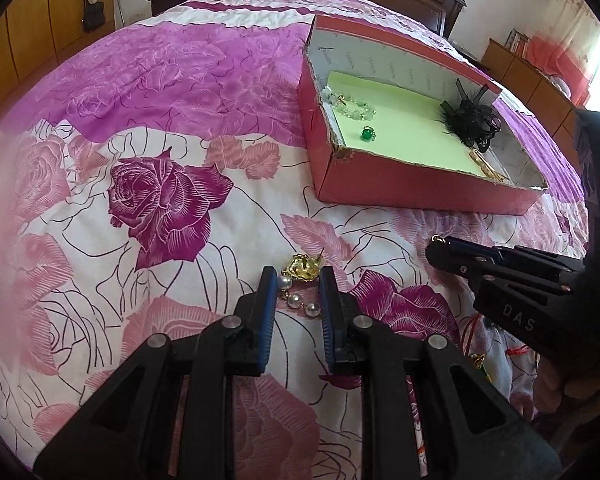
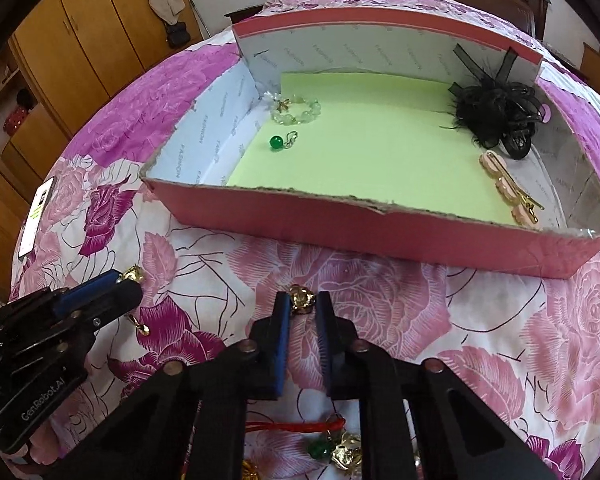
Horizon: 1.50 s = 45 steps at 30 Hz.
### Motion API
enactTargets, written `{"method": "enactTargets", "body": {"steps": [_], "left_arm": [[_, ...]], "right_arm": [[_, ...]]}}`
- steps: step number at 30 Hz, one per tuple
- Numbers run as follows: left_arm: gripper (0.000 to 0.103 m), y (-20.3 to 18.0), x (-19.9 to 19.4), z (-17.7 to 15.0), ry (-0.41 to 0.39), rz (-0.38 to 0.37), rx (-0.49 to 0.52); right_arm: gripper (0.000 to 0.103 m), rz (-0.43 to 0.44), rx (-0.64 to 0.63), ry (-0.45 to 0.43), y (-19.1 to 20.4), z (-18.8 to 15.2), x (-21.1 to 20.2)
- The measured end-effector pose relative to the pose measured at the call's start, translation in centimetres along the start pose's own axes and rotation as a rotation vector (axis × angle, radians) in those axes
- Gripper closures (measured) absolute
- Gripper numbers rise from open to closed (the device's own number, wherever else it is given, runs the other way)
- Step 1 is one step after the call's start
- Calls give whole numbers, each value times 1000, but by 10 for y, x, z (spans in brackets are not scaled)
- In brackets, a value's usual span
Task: Organize jewelry
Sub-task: 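Grasp the gold pearl earring with the left tool while the right tool grasps a small gold earring, then lift both held earrings and carry them into the red box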
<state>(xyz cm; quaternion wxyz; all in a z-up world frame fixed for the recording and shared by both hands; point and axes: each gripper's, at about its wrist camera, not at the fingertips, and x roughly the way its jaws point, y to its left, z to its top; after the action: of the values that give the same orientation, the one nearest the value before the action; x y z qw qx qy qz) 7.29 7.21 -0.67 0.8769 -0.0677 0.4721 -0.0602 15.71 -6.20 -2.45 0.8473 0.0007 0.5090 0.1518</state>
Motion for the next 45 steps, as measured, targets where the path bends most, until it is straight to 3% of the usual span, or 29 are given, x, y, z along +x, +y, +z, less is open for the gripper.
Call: {"method": "enactTargets", "body": {"steps": [21,45], "left_arm": [[90,-19,-28,3,-61,-14,46],[90,-67,-62,32,-180,-57,146]], "right_arm": [[88,79,31,-126,-17,-22,-67],[88,47,130,-291,-73,-29,-136]]}}
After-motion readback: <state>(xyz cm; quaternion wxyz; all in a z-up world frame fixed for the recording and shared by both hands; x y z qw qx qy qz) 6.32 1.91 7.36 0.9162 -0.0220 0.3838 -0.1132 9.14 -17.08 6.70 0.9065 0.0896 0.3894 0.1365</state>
